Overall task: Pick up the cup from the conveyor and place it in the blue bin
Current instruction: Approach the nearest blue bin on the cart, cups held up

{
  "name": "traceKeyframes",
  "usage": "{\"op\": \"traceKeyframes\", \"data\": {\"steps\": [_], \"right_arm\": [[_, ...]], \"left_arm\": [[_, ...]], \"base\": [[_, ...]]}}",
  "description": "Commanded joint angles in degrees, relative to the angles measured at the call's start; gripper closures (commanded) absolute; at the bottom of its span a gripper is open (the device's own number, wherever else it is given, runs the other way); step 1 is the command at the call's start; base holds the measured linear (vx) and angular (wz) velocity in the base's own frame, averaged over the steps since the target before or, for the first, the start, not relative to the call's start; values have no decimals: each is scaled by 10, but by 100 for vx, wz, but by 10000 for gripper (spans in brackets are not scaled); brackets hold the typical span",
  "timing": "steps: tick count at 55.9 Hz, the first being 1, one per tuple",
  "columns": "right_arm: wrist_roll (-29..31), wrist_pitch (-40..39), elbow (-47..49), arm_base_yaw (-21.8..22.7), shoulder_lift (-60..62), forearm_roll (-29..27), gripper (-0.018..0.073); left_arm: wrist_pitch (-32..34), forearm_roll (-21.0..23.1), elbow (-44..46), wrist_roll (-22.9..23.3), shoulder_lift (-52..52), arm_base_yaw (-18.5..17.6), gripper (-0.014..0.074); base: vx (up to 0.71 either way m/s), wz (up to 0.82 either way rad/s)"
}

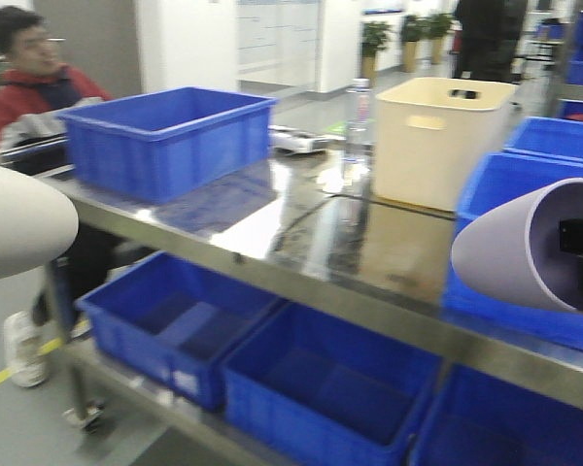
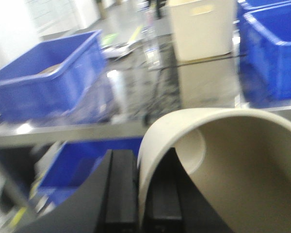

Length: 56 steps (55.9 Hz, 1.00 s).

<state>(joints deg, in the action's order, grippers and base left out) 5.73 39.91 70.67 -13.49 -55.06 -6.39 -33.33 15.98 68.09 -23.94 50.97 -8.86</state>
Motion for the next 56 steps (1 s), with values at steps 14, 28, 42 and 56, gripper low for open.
{"op": "traceKeyframes", "data": {"steps": [14, 28, 42, 56], "right_arm": [[0, -52, 18, 1, 6, 2, 568], [0, -52, 18, 1, 6, 2, 568], [0, -52, 18, 1, 6, 2, 568], [0, -52, 18, 1, 6, 2, 568]], "left_arm": [[49, 11, 15, 5, -5, -3, 596], [49, 11, 15, 5, -5, -3, 596], [49, 11, 15, 5, -5, -3, 596], [49, 11, 15, 5, -5, -3, 596]], "base": [[31, -69], [31, -51], [31, -34], [29, -26]]}}
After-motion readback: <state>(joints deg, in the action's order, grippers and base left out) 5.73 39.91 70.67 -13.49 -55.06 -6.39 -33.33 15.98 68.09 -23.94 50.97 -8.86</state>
